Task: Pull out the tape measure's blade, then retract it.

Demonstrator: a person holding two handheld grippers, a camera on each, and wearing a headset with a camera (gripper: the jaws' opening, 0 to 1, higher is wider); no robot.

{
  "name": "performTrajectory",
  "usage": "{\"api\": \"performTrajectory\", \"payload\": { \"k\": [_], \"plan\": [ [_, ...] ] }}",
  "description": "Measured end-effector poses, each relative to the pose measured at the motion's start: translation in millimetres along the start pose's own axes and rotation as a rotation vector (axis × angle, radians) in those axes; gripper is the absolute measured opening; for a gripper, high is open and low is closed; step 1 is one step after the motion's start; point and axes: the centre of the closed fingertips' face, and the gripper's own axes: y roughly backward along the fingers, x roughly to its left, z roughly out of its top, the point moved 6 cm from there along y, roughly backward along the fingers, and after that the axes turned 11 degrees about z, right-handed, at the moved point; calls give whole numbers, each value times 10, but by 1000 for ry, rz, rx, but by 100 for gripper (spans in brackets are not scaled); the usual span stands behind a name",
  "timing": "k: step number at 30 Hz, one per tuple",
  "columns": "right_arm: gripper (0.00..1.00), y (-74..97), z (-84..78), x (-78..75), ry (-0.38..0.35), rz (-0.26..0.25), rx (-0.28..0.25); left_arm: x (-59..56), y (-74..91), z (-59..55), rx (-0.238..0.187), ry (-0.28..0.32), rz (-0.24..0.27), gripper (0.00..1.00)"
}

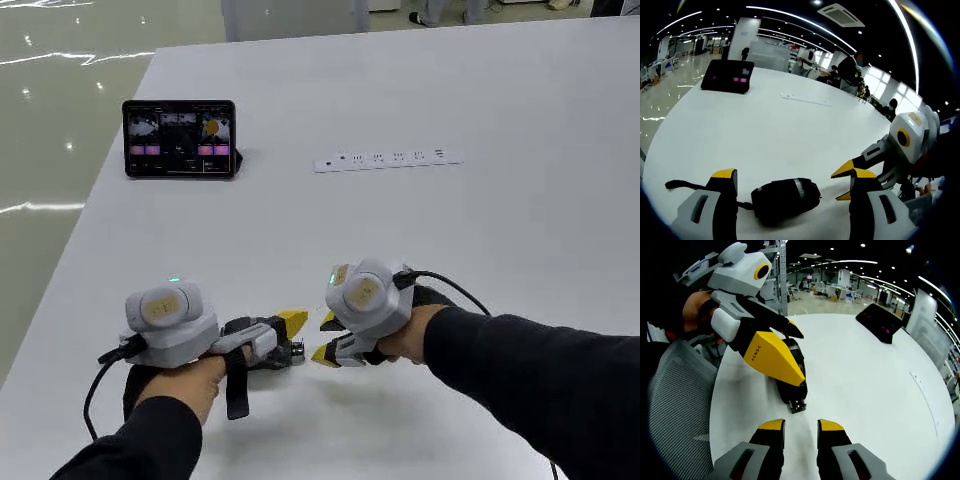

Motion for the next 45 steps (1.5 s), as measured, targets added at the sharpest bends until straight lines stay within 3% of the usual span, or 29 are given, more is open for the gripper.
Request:
{"api": "performTrajectory", "payload": {
  "k": [3, 5, 8, 10, 12, 17, 18, 21, 24, 29, 36, 40, 42, 45],
  "plan": [
    [23, 47, -68, 13, -11, -9, -7, 36, -13, -86, 39, 4, -34, 99],
    [24, 88, -102, 22, -12, -15, -6, 60, 1, -140, 69, 5, -58, 99],
    [26, 158, -139, 24, -25, -20, -18, 89, 34, -159, 59, -54, -86, 99],
    [27, 201, -180, 36, -36, -17, -24, 92, 65, -190, 83, -66, -117, 99],
    [28, 249, -222, 53, -45, -16, -35, 64, 103, -212, 101, -34, -187, 99],
    [31, 372, -337, 94, -81, -32, -66, 86, 212, -227, 101, -146, -240, 99],
    [32, 399, -368, 107, -89, -35, -71, 126, 228, -226, 99, -194, -230, 99],
    [36, 472, -434, 137, -98, -45, -82, 140, 288, -221, 93, -245, -254, 99],
    [40, 551, -500, 166, -102, -60, -88, 210, 321, -226, 100, -335, -248, 99],
    [45, 658, -649, 223, -105, -70, -84, 282, 407, -220, 114, -353, -273, 99],
    [53, 856, -789, 275, -145, -88, -110, 449, 467, -193, 120, -352, -263, 99],
    [58, 956, -870, 291, -145, -103, -106, 487, 547, -193, 116, -379, -268, 99],
    [61, 1006, -935, 292, -128, -116, -92, 539, 579, -182, 95, -439, -244, 99],
    [68, 1079, -1024, 285, -145, -124, -91, 583, 626, -216, 114, -419, -258, 99]
  ]
}}
